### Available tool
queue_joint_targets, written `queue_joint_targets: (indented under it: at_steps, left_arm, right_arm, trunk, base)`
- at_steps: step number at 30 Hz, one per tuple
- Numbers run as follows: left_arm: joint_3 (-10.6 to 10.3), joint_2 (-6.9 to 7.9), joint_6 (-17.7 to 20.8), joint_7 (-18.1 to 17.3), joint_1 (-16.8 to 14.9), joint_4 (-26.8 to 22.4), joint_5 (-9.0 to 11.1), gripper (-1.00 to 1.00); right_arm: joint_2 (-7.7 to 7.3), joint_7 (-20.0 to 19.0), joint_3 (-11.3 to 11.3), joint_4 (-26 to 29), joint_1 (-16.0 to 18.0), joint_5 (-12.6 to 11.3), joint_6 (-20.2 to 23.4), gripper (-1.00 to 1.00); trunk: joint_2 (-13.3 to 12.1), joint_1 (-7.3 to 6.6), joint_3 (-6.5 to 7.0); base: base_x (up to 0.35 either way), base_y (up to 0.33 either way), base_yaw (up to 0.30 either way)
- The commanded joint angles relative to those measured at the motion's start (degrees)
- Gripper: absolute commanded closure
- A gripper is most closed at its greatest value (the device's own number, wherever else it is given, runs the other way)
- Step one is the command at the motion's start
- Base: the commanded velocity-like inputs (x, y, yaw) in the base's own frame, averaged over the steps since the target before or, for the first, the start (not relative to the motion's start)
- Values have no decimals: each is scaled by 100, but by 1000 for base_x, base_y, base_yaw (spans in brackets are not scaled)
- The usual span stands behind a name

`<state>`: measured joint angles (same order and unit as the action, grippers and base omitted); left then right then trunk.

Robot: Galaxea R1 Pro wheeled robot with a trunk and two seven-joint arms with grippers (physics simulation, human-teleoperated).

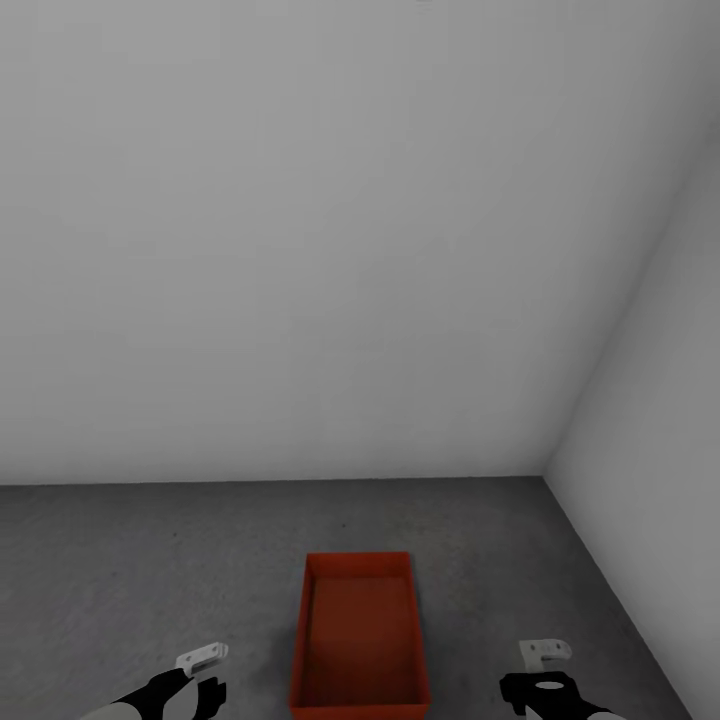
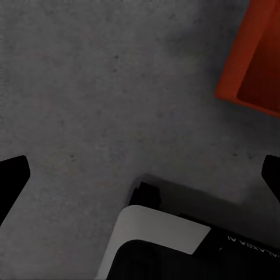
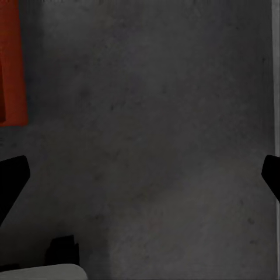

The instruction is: Move the two storage containers from the living room to the garage. In the garage, place one container on the floor and stack the other container on top of it (either order is fine).

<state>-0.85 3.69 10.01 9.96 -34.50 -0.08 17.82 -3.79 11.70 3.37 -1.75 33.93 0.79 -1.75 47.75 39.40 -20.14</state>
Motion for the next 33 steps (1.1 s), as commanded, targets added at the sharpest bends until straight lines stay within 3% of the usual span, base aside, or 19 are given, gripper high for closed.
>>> queue_joint_targets:
  at_steps: [1, 11, 24, 28, 33]
  left_arm:
    - [-11, 0, 19, 15, -4, -1, 31, -100]
    - [-11, 0, 44, 41, -4, -1, 46, -100]
    - [-11, 13, 45, 98, -4, 1, 50, -100]
    - [-12, 8, 43, 92, -2, 2, 45, -100]
    - [-12, -6, 37, 66, 35, 1, 40, -100]
  right_arm:
    - [-1, 17, 32, -19, 9, 9, -18, -100]
    - [-7, 17, 32, -19, 9, 9, -19, -100]
    - [12, 17, 32, -19, 2, 1, 4, -100]
    - [22, 15, 32, -19, -244, 0, 6, -100]
    - [22, 9, 26, -19, -852, -37, -13, -100]
  trunk:
    - [-37, -22, 12]
    - [-37, -22, 12]
    - [-37, -22, 12]
    - [-37, -22, 12]
    - [-37, -22, 17]
  base:
    - [0, 0, 0]
    - [-16, 0, 0]
    - [-311, 0, 0]
    - [-342, 0, 0]
    - [-343, 0, 0]
